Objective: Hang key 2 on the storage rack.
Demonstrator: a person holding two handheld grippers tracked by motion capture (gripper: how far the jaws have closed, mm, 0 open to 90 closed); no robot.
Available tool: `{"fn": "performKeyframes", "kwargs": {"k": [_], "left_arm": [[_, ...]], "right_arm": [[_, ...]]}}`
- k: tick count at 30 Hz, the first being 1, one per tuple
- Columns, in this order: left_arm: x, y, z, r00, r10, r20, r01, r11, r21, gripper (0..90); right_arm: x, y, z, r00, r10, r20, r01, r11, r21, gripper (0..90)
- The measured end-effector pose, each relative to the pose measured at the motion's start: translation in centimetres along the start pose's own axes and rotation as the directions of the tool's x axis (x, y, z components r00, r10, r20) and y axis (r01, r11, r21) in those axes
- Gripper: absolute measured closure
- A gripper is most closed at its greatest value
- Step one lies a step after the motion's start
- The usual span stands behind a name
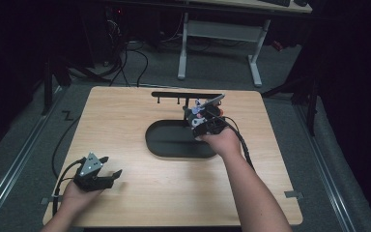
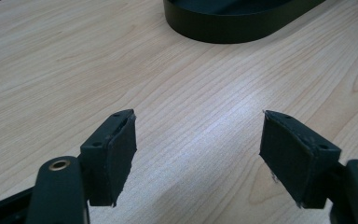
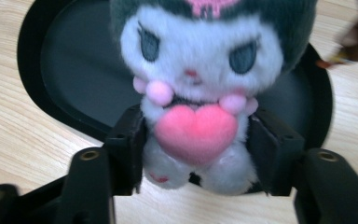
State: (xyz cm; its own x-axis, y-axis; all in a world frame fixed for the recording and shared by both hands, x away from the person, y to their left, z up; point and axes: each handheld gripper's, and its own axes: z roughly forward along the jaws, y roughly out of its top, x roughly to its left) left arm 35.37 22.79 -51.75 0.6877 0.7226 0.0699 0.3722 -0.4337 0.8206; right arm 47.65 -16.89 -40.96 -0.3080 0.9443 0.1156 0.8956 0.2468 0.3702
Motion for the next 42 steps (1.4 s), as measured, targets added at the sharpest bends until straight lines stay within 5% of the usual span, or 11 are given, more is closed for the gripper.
{"fn": "performKeyframes", "kwargs": {"k": [4, 11, 19, 24, 37, 40, 41, 42], "left_arm": [[0.0, 0.0, 0.1, 1.0000, -0.002, 0.003, 0.002, 1.0000, 0.002, 27.2], [-0.1, 0.0, 0.0, 1.0000, 0.001, 0.003, -0.001, 1.0000, -0.006, 26.8], [-0.6, 0.1, 0.2, 0.9998, 0.012, 0.016, -0.011, 0.9999, -0.010, 26.3], [-1.0, 0.1, 0.4, 0.9995, 0.016, 0.026, -0.016, 0.9999, -0.007, 26.0], [-1.8, 0.0, 1.1, 0.9981, 0.009, 0.061, -0.010, 0.9999, 0.010, 25.8], [-1.9, 0.0, 1.2, 0.9971, 0.008, 0.075, -0.008, 0.9999, 0.010, 25.8], [-1.9, 0.1, 1.2, 0.9967, 0.005, 0.081, -0.005, 1.0000, 0.007, 25.8], [-1.9, 0.1, 1.2, 0.9967, 0.005, 0.081, -0.005, 1.0000, 0.007, 25.8]], "right_arm": [[0.5, 0.1, 0.4, 0.9998, -0.012, -0.018, 0.012, 1.000, -0.015, 29.7], [1.0, -1.1, -0.2, 0.9994, -0.031, -0.015, 0.030, 0.998, -0.053, 29.3], [-0.3, -6.3, -0.1, 0.9968, -0.056, 0.057, 0.065, 0.983, -0.169, 30.4], [-1.3, -9.3, 0.7, 0.9980, -0.036, 0.051, 0.046, 0.974, -0.221, 31.2], [-3.4, -18.7, 3.4, 0.9983, 0.013, 0.058, 0.012, 0.912, -0.409, 30.2], [-3.2, -20.7, 3.7, 0.9982, 0.037, 0.047, -0.010, 0.884, -0.468, 30.2], [-3.2, -21.7, 3.6, 0.9979, 0.050, 0.042, -0.021, 0.861, -0.508, 31.6], [-3.2, -21.7, 3.6, 0.9979, 0.050, 0.042, -0.021, 0.861, -0.508, 31.6]]}}
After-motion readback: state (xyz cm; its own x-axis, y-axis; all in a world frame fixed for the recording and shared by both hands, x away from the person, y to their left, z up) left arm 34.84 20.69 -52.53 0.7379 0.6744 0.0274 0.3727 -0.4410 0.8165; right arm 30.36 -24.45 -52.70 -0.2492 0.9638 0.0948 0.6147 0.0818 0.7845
